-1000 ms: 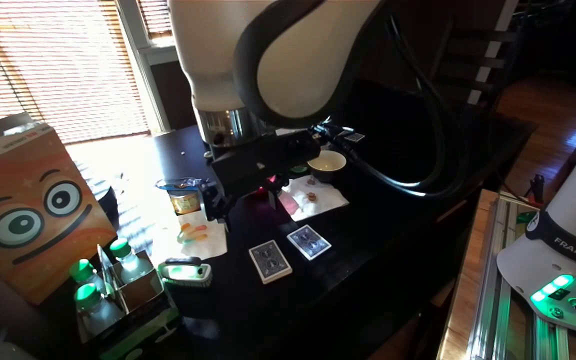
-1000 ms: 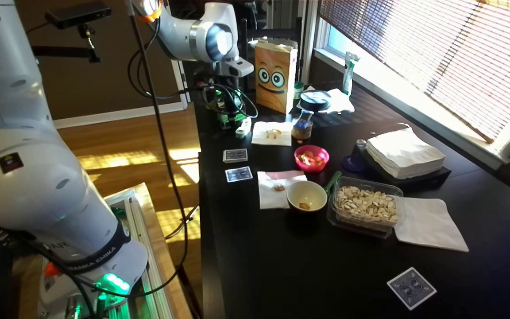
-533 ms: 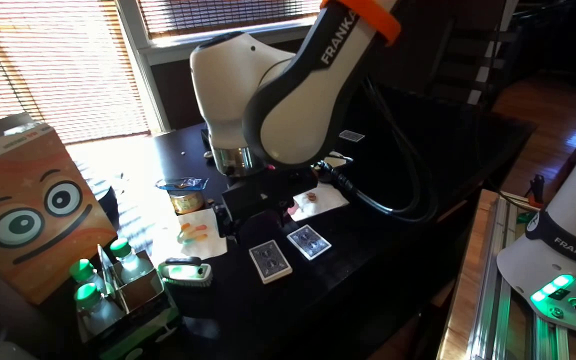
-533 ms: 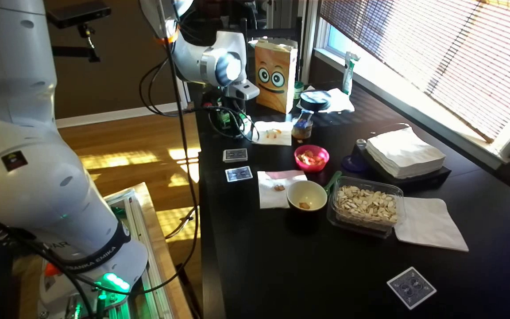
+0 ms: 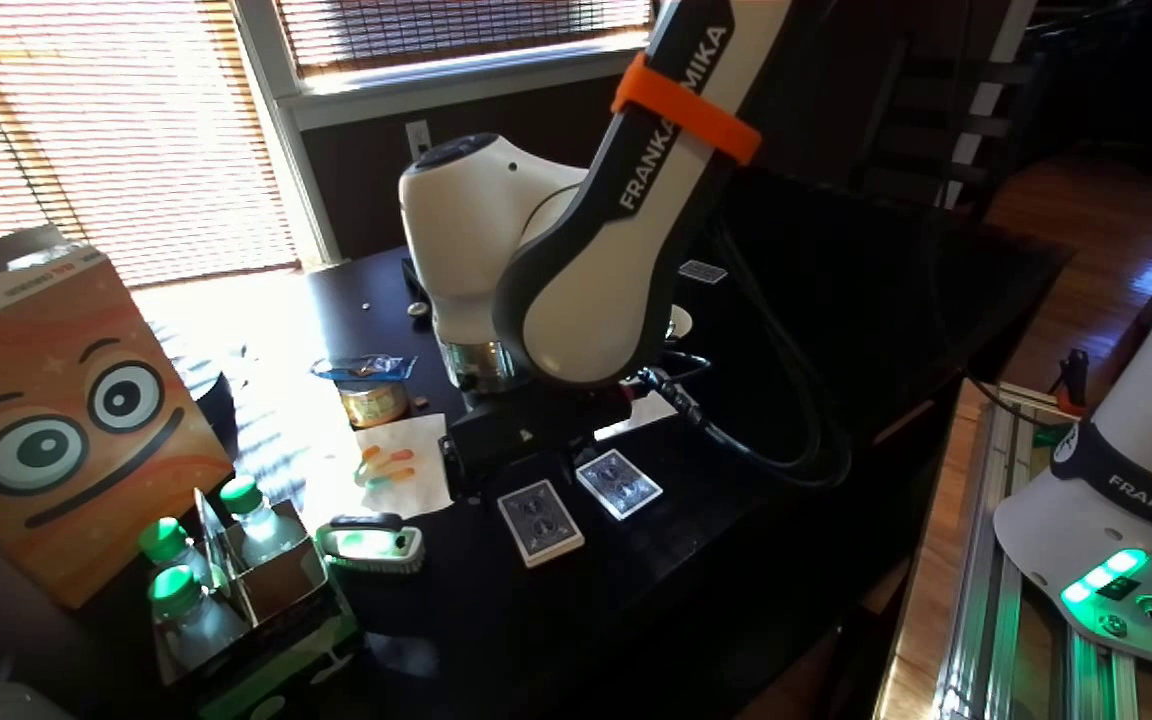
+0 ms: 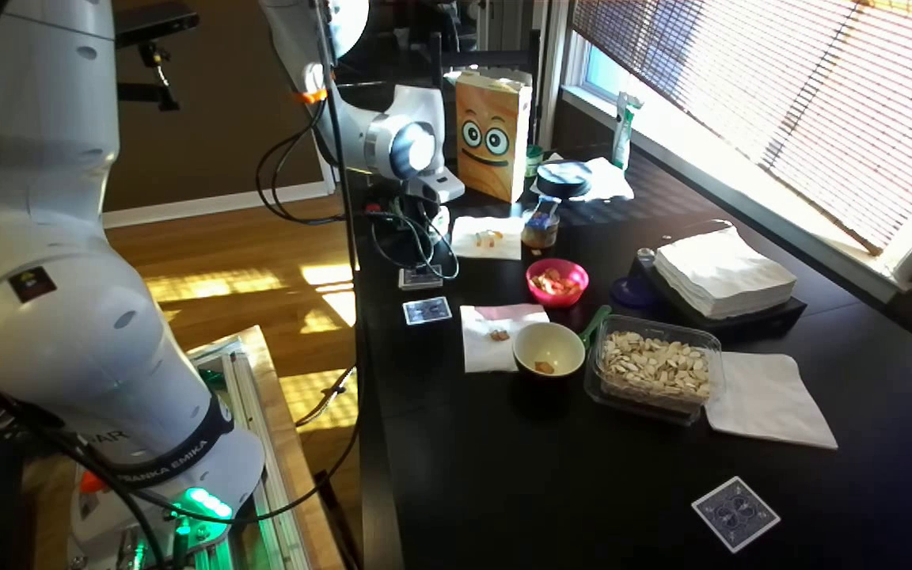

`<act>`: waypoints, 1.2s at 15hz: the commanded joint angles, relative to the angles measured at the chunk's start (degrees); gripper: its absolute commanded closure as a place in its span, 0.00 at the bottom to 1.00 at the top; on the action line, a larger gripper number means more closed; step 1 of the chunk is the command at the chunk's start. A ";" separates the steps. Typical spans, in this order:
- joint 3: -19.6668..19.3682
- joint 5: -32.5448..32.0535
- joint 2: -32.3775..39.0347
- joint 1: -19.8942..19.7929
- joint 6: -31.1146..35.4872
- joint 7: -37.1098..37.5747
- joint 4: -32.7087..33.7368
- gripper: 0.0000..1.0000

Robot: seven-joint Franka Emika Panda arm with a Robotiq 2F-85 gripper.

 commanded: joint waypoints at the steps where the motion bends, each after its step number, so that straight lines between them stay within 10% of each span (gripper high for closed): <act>1: -1.02 2.62 2.17 1.57 2.50 1.46 0.72 0.00; 18: -2.83 5.14 5.31 2.73 6.13 0.94 0.10 0.00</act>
